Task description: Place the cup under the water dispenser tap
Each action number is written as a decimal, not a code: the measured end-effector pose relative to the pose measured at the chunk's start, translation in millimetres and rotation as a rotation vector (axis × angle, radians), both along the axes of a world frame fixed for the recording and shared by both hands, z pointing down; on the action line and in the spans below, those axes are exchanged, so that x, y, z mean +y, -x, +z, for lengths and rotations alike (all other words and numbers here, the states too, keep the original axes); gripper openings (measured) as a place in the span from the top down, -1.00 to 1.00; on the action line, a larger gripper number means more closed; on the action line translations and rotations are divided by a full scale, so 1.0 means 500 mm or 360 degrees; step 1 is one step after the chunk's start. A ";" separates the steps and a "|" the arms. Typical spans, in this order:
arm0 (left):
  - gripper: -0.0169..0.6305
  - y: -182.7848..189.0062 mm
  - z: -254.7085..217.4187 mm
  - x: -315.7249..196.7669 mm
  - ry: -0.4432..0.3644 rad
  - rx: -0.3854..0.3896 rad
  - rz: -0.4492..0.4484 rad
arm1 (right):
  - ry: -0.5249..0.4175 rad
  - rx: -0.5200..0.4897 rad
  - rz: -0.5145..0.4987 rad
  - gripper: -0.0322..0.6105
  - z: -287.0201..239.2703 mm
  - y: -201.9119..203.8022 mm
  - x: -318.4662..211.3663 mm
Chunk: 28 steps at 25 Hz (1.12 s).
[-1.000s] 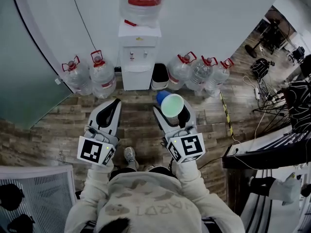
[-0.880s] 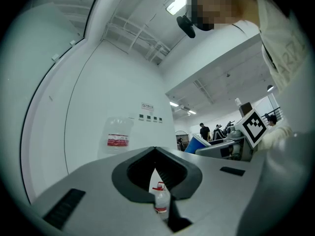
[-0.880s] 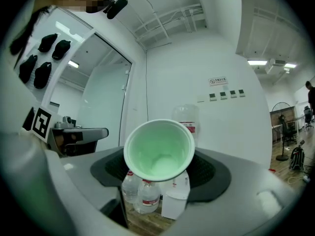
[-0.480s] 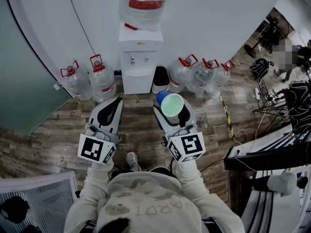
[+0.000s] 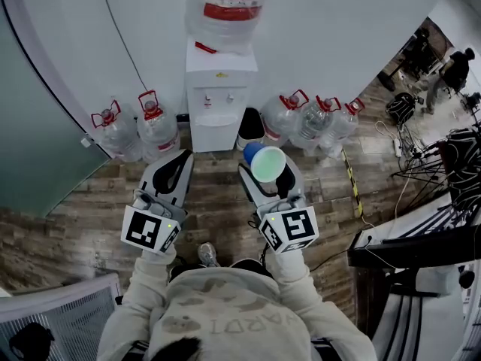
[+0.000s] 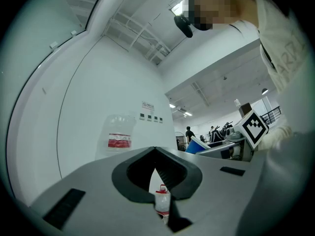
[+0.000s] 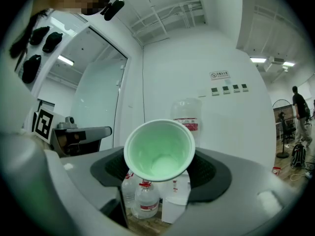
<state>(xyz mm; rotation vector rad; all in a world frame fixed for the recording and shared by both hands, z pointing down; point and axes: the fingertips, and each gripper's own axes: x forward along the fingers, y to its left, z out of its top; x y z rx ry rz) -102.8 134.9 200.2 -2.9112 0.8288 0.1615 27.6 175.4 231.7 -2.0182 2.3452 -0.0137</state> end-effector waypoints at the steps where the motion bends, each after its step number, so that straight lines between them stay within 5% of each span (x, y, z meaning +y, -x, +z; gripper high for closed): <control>1: 0.93 0.003 0.001 -0.009 0.0003 0.0002 0.0003 | -0.0001 0.0006 0.0007 -0.20 0.000 0.002 -0.007; 28: 0.93 -0.034 0.006 -0.191 0.0005 0.0049 -0.0063 | 0.0013 0.0024 -0.0023 -0.20 0.011 -0.051 -0.185</control>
